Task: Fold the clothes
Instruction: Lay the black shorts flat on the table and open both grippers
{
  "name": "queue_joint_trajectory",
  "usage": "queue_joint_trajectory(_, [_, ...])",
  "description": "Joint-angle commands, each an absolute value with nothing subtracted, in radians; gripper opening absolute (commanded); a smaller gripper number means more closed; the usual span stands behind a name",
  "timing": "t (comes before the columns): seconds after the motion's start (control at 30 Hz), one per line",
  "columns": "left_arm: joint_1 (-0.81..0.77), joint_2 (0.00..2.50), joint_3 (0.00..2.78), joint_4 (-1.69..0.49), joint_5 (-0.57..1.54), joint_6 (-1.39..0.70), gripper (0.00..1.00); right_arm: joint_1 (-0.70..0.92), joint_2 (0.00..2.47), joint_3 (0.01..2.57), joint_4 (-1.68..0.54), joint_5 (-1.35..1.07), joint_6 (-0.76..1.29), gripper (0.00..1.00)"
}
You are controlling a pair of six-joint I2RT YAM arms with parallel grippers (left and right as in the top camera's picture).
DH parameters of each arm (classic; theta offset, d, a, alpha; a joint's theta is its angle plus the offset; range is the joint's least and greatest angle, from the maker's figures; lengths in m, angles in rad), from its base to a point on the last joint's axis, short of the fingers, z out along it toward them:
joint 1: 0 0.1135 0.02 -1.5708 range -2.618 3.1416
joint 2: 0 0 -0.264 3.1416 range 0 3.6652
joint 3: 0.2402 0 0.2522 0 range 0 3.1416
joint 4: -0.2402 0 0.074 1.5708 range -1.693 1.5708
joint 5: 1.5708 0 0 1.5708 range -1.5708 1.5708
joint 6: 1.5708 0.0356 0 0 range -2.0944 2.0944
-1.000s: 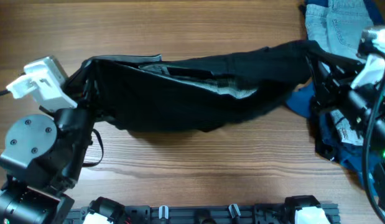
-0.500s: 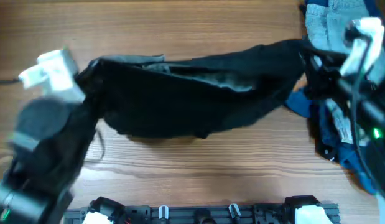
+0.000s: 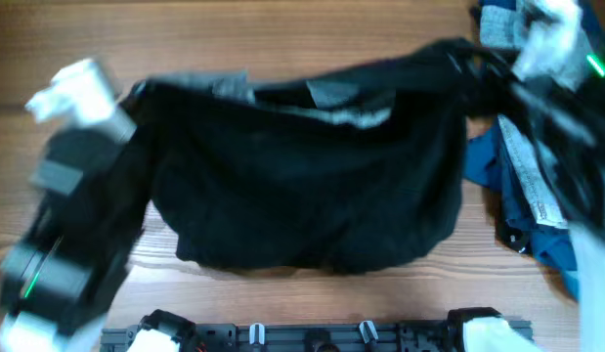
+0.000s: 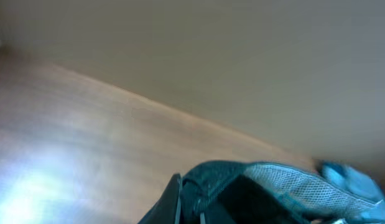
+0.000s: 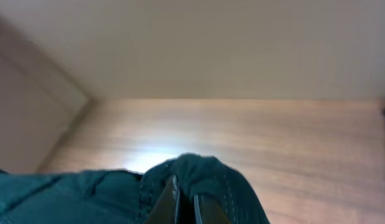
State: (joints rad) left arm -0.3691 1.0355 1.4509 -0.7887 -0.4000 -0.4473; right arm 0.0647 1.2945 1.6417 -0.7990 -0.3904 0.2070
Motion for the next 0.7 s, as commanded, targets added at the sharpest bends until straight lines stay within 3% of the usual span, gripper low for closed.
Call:
queue_joint_trajectory(0.0, [-0.322,1.303,1.460,-0.647,-0.562,-0.449,0.04,0.052,1.536,1.644,-0.702,-0.325,0.190,0.04])
queue_joint_trajectory(0.2, [-0.207,1.815,1.461,-0.213,-0.537,-0.450,0.04,0.091,2.015,1.644,-0.178,-0.342,0.187,0.04])
queue_joint_trajectory(0.23, [-0.192,1.898,1.460,-0.129,-0.528,-0.451,0.13,0.110,2.091,1.644,-0.070,-0.342,0.187,0.04])
queue_joint_trajectory(0.27, [-0.180,1.982,1.461,-0.049,-0.529,-0.450,0.73,0.133,2.170,1.644,0.046,-0.337,0.186,0.53])
queue_joint_trajectory(0.3, [-0.175,2.024,1.461,-0.020,-0.529,-0.449,1.00,0.144,2.203,1.644,0.090,-0.329,0.186,1.00])
queue_joint_trajectory(0.5, [-0.141,1.976,1.461,-0.036,-0.529,-0.447,1.00,0.156,2.150,1.644,0.116,-0.305,0.186,0.99])
queue_joint_trajectory(0.57, [-0.141,1.916,1.461,-0.082,-0.481,-0.380,1.00,0.156,2.094,1.644,0.021,-0.355,0.186,1.00])
queue_joint_trajectory(0.67, [-0.142,1.777,1.461,-0.334,-0.338,-0.370,1.00,0.160,2.019,1.644,-0.240,-0.611,0.183,0.99])
